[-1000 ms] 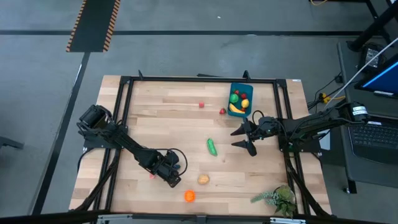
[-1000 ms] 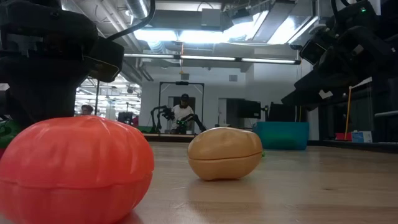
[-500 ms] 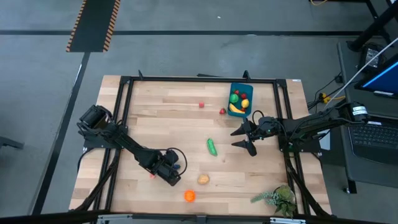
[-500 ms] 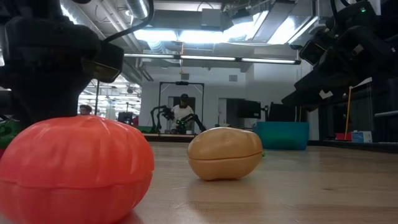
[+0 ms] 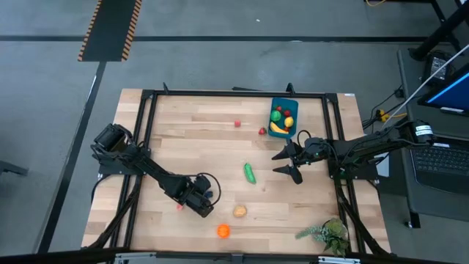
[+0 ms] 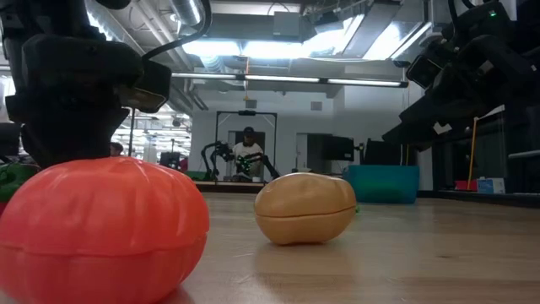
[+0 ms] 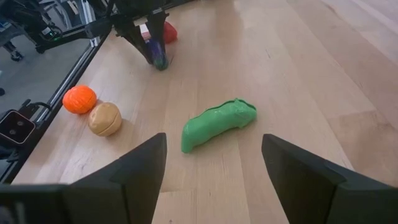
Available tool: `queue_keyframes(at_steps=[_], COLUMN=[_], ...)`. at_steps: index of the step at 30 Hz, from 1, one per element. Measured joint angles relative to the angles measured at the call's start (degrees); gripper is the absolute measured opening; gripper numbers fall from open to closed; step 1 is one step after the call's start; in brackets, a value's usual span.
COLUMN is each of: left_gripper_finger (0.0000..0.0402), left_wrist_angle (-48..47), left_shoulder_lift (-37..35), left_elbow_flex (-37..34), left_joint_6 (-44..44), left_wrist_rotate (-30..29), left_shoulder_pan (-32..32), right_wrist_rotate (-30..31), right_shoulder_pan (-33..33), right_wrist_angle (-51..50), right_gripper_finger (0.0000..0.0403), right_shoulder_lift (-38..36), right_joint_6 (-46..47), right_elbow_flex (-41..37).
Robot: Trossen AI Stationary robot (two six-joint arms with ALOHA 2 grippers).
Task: Pick and placing Produce into tupperware
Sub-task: Put the purple eggplant into the blue bin
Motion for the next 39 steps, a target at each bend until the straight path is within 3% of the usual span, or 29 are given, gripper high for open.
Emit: queue_keyframes(at_steps=[9,20,30,36,39], left_gripper_finger=[0.0104,0.0094,0.0093,0.0093,0.0093], left_wrist_angle=[0.9,1.7,6.1,8.9,16.5], left_shoulder_lift=[-1.1,-11.0,-21.7,-22.8,-22.8], left_elbow_flex=[-0.3,-0.5,-0.2,-0.2,-2.0], left_joint_6=[4.1,13.3,31.5,40.2,47.0], left_wrist_rotate=[-0.3,-9.6,-24.9,-28.2,-27.9], left_shoulder_pan=[0.0,0.5,1.7,4.2,6.8], right_wrist_rotate=[0.0,0.0,0.0,-4.5,-4.6], right_shoulder_pan=[0.0,0.0,0.0,0.0,0.0], right_wrist_angle=[-0.1,-0.5,-0.5,1.2,1.1], right_gripper_finger=[0.0266,0.0266,0.0266,0.0266,0.0266], right_shoulder_lift=[0.0,0.0,0.0,-0.2,-1.8], right_joint_6=[0.0,-0.1,-0.5,-5.0,-7.1], right_elbow_flex=[0.0,0.0,0.0,0.0,0.0])
